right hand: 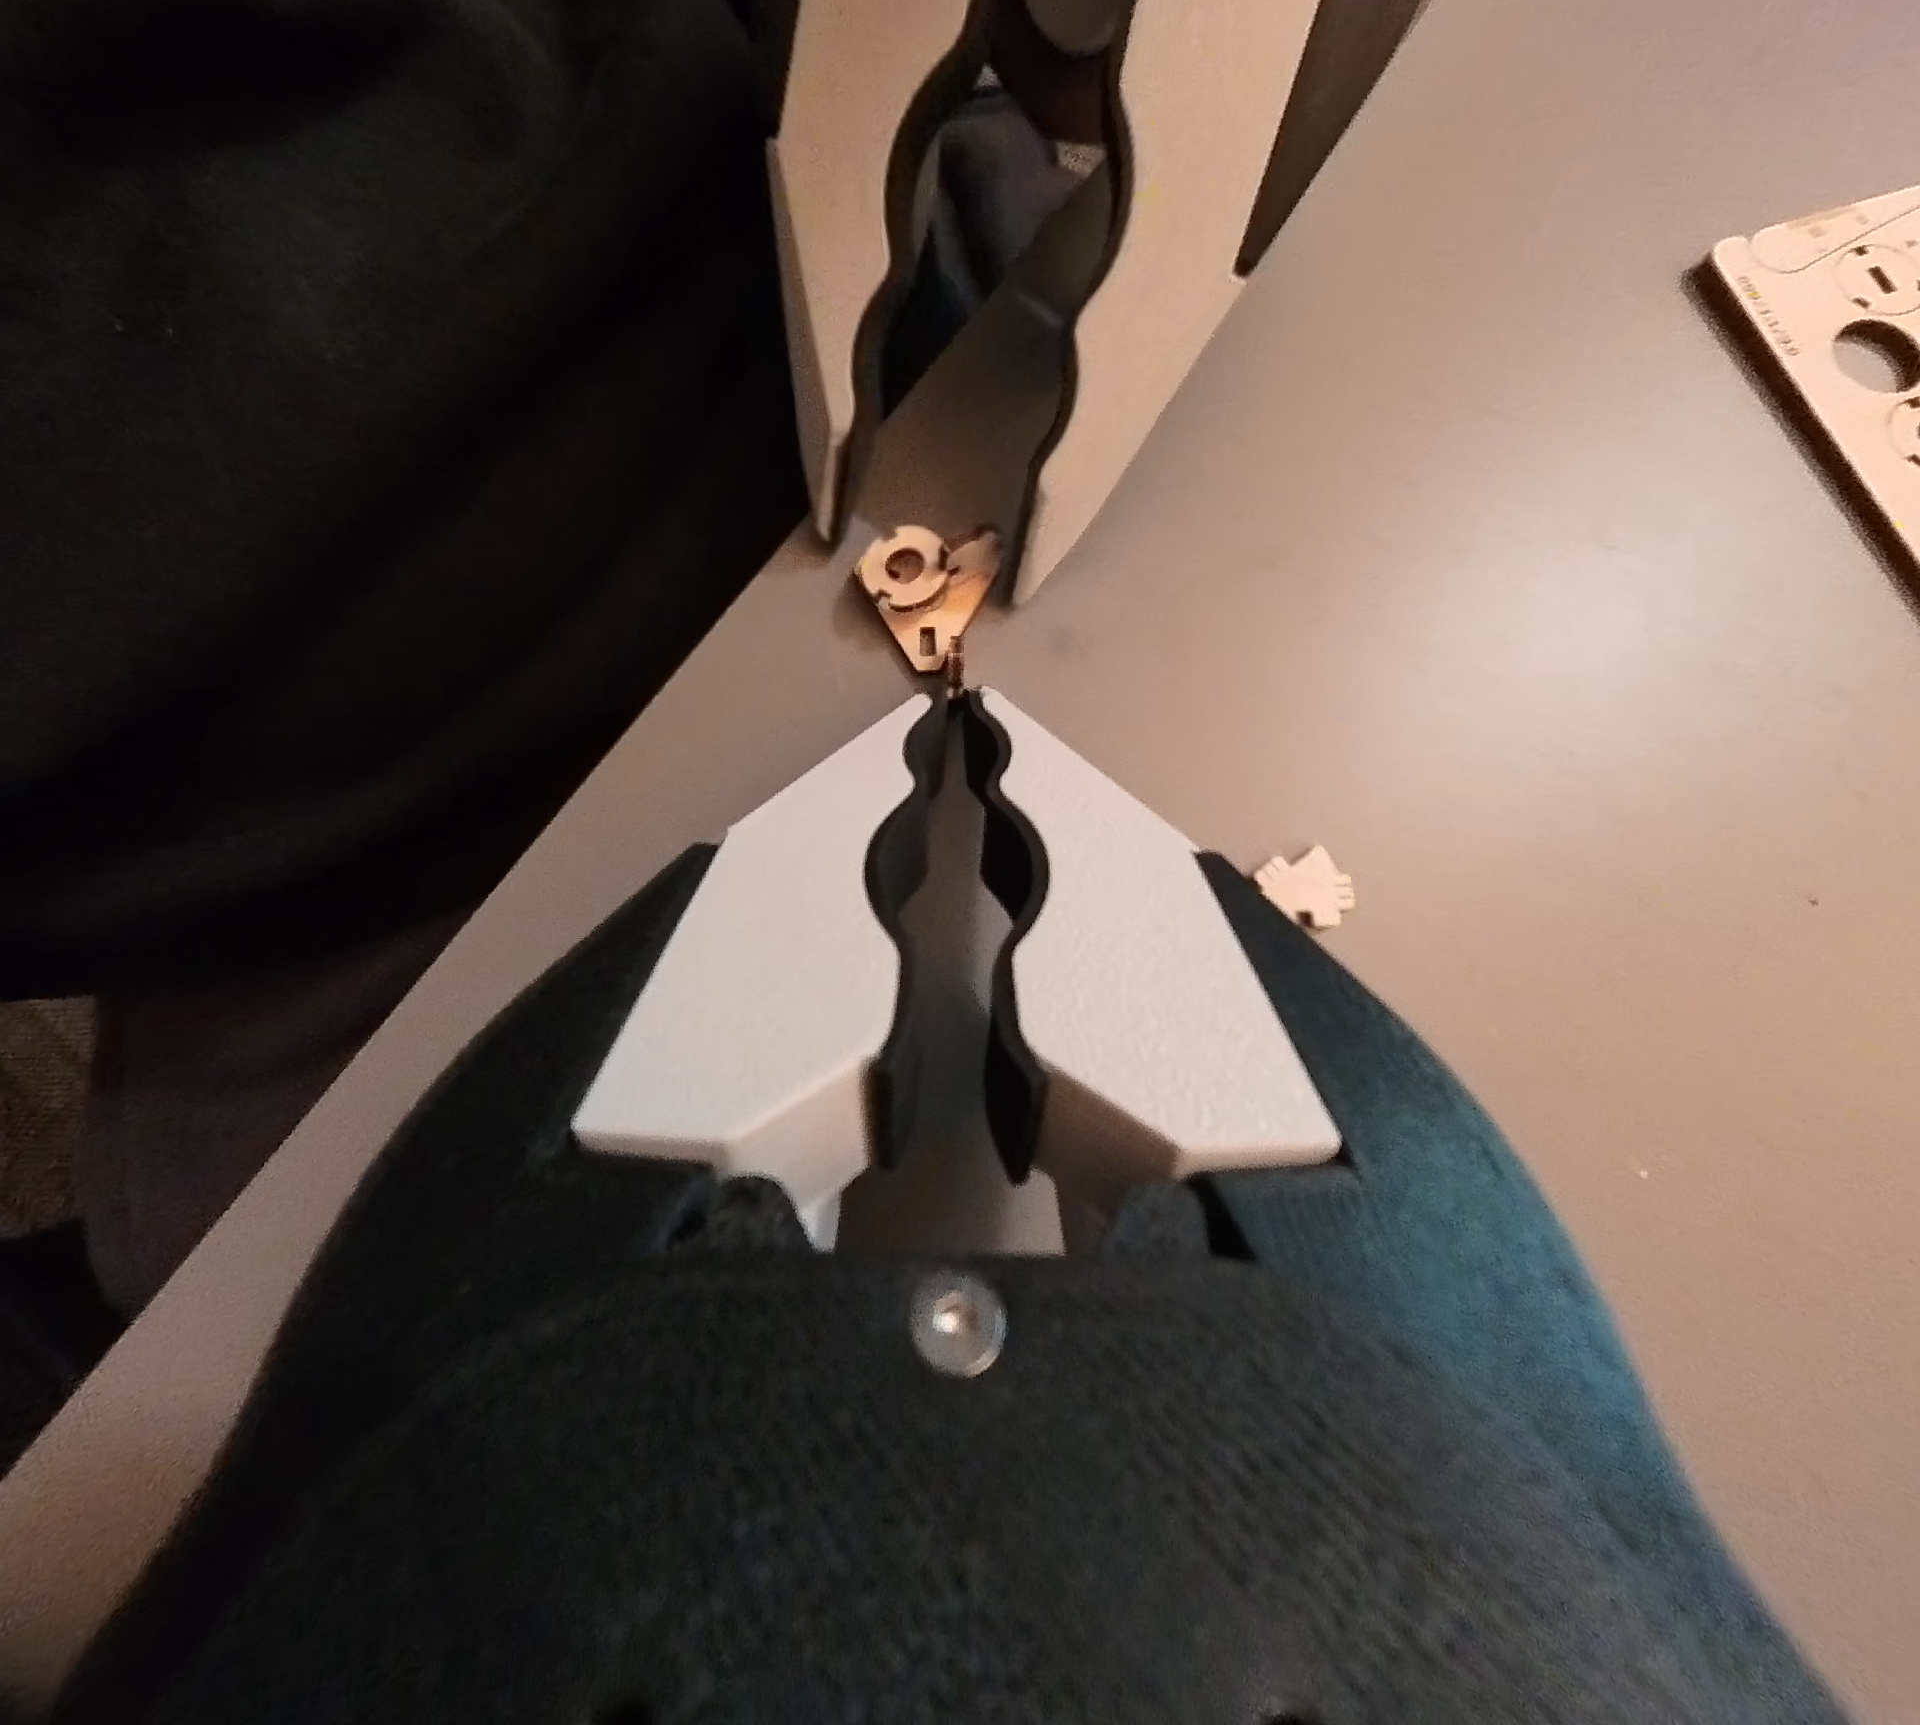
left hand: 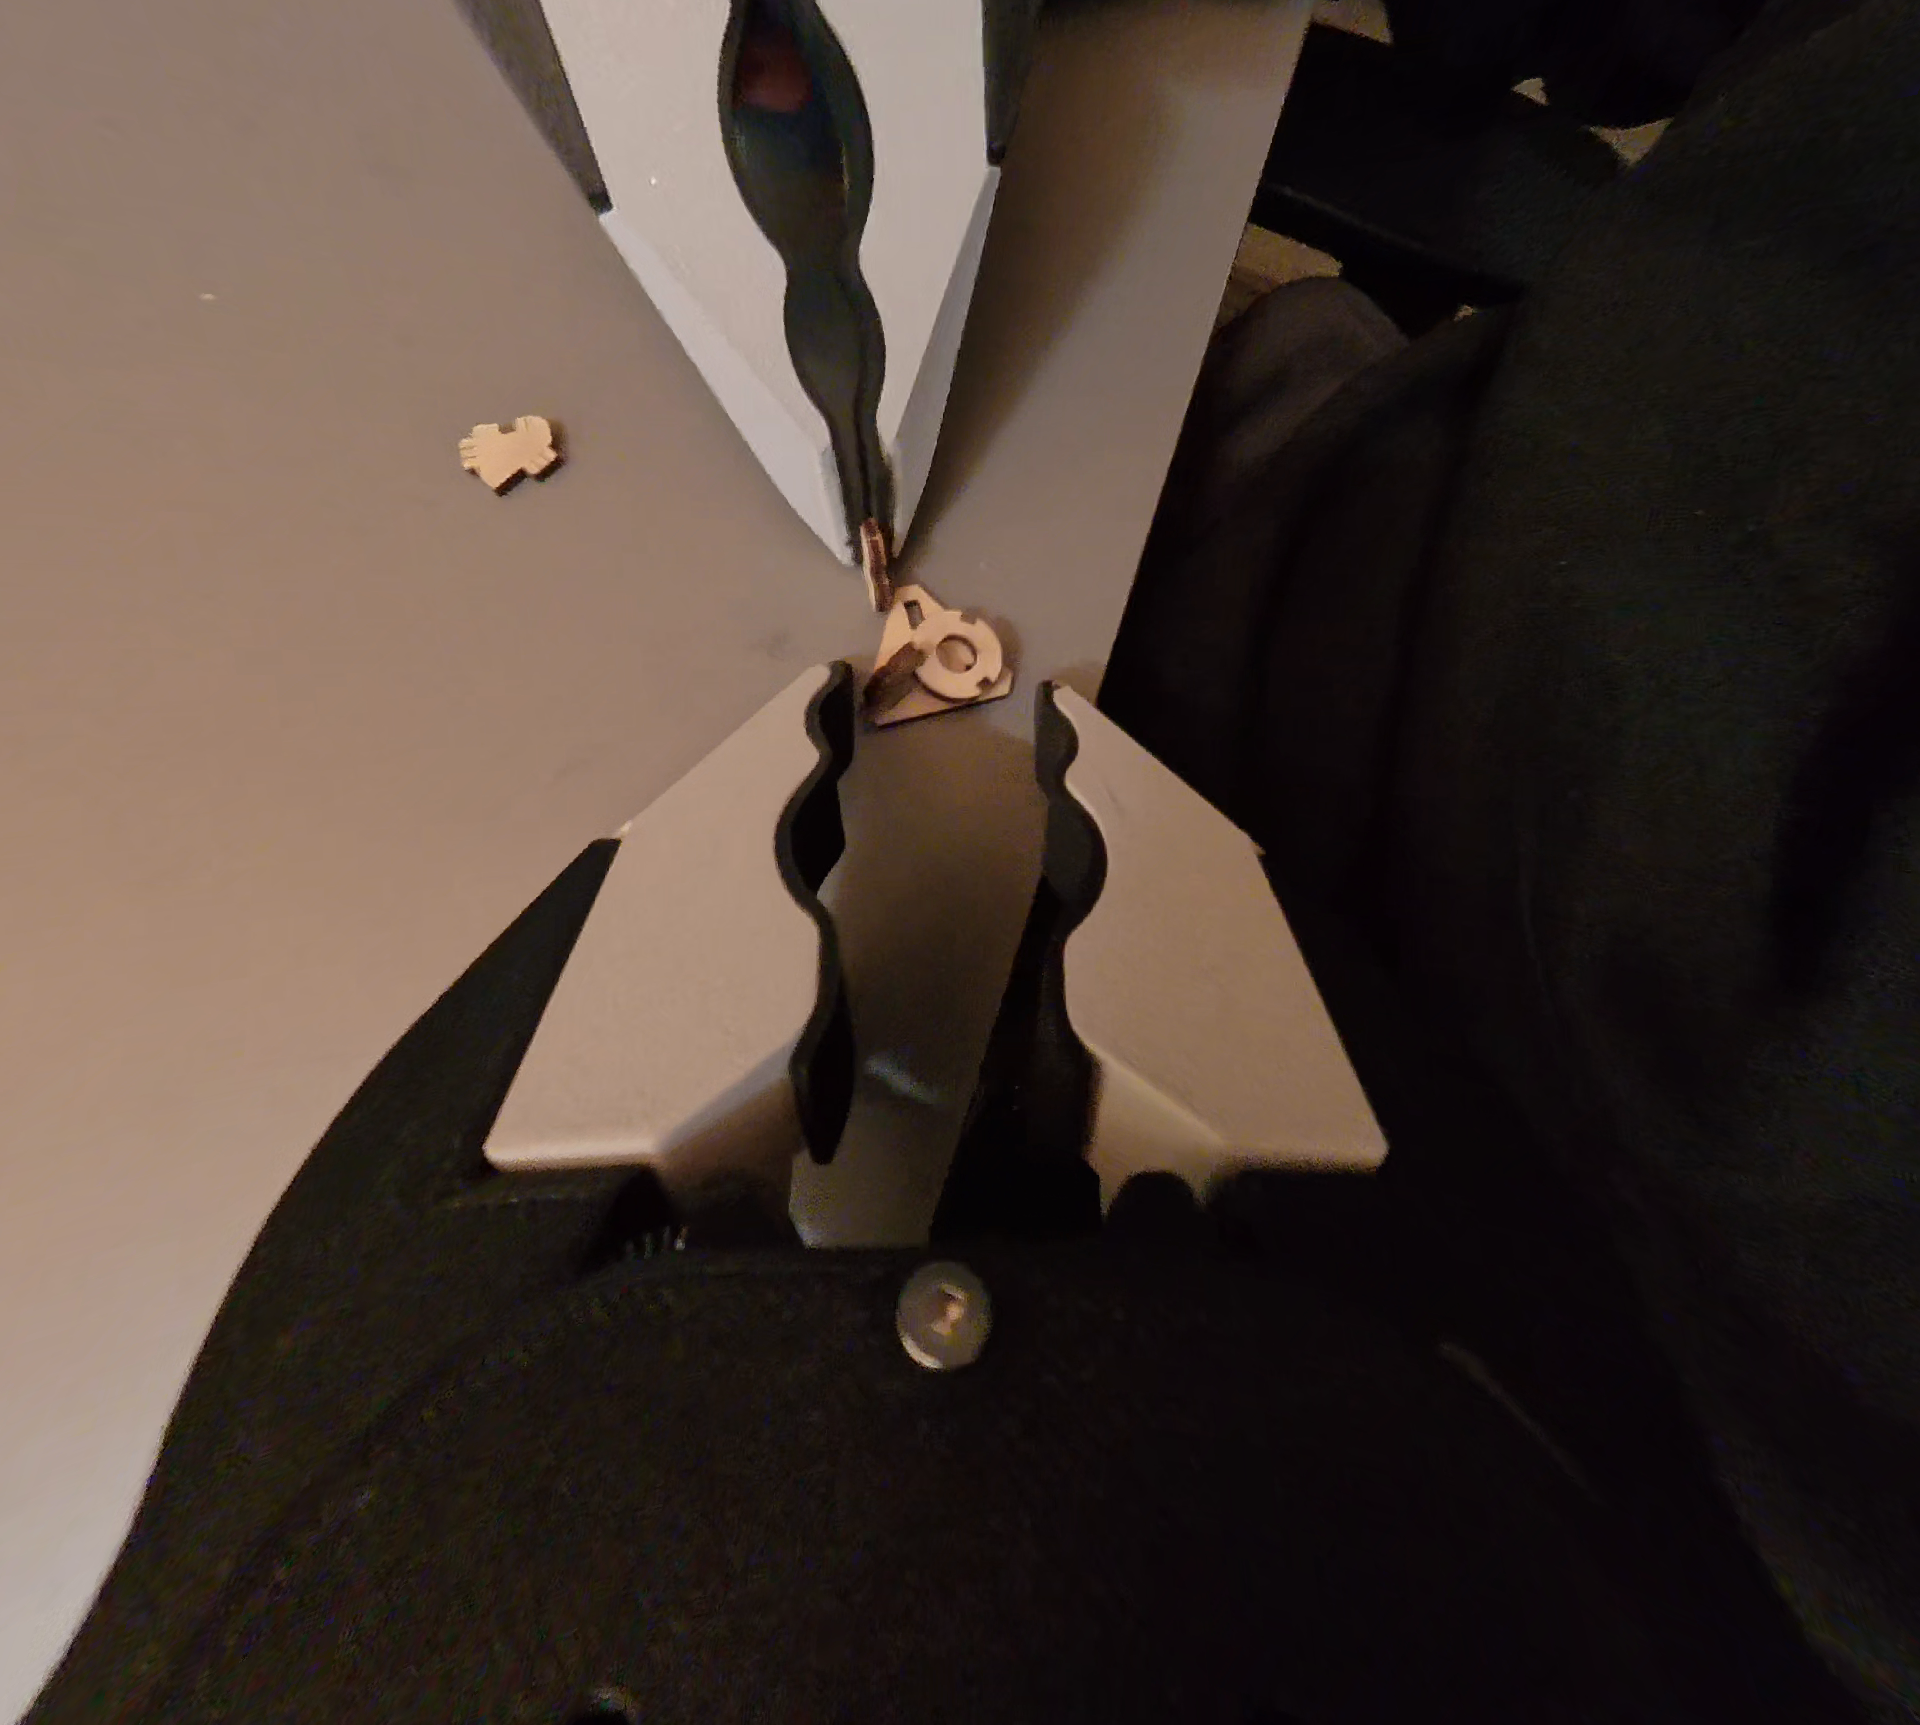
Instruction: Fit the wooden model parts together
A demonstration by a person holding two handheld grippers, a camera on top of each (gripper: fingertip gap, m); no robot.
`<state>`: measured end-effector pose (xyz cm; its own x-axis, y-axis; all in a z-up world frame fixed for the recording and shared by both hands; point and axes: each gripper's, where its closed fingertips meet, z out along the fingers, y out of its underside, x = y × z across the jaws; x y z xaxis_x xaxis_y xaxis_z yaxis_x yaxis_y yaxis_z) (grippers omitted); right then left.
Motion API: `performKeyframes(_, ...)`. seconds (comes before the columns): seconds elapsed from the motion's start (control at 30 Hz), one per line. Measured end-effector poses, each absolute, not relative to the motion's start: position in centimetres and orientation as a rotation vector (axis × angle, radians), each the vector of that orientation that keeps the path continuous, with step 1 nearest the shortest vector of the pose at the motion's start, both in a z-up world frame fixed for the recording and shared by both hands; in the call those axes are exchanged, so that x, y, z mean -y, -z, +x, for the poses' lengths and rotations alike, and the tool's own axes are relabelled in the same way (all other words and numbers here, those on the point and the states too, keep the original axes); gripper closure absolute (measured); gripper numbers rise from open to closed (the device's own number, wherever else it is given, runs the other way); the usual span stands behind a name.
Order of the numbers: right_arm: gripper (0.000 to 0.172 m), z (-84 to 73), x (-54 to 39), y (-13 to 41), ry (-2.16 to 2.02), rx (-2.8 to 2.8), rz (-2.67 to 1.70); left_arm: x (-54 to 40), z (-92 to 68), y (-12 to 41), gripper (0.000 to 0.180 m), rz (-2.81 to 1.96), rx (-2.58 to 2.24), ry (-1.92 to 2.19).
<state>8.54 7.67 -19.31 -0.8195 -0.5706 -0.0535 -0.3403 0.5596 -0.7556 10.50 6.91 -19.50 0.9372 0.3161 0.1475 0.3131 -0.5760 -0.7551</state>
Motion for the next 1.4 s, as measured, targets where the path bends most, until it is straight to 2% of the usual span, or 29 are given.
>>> performKeyframes(0.33,0.171,9.0,-7.7,19.3,1.101,-2.492,-0.734,-6.9,9.6,19.4,0.153,-2.186,0.498,-0.034)
performKeyframes(1.17,0.171,8.9,-7.3,18.2,1.239,-2.568,-0.718,-6.7,9.7,19.1,0.153,-2.14,0.526,-0.046)
performKeyframes(1.4,0.171,9.4,-7.5,19.3,1.152,-2.6,-0.737,-6.7,9.6,19.1,0.153,-2.137,0.529,-0.055)
